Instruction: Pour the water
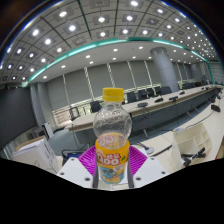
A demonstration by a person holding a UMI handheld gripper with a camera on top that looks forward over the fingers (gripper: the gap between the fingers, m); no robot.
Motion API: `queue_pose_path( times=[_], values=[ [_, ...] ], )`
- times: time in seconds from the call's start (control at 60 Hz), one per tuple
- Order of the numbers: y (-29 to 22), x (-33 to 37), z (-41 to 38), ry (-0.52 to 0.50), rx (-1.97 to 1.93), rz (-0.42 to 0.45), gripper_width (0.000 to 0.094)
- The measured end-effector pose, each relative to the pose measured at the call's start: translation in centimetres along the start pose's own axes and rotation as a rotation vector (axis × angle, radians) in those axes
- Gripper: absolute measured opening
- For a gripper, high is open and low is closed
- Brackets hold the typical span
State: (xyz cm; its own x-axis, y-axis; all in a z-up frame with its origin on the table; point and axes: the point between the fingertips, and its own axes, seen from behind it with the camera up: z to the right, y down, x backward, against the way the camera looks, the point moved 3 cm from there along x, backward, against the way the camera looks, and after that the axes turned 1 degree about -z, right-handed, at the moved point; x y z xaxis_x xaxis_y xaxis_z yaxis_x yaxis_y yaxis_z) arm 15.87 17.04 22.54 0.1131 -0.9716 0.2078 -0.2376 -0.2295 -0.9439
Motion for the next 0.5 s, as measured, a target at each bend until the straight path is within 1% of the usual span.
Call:
queue_pose_path(
  times=[0.133,0.167,0.183,0.267,0.3,0.467,0.5],
  values=[
    [4.5,-2.0,4.7,0.067,0.169,-0.059,0.0398],
    [6.4,-3.1,5.9,0.075,0.196,-0.075,0.0398],
    [6.3,-2.2,6.0,0.076,0.199,-0.083,0.0397],
    [8.3,-2.5,7.5,0.082,0.207,-0.115,0.0399],
    [9.6,-4.0,7.5,0.084,0.211,-0.119,0.0398],
    [12.8,-3.9,9.1,0.098,0.246,-0.167,0.0403],
    [12.6,-3.7,9.0,0.096,0.246,-0.134,0.0402]
  ],
)
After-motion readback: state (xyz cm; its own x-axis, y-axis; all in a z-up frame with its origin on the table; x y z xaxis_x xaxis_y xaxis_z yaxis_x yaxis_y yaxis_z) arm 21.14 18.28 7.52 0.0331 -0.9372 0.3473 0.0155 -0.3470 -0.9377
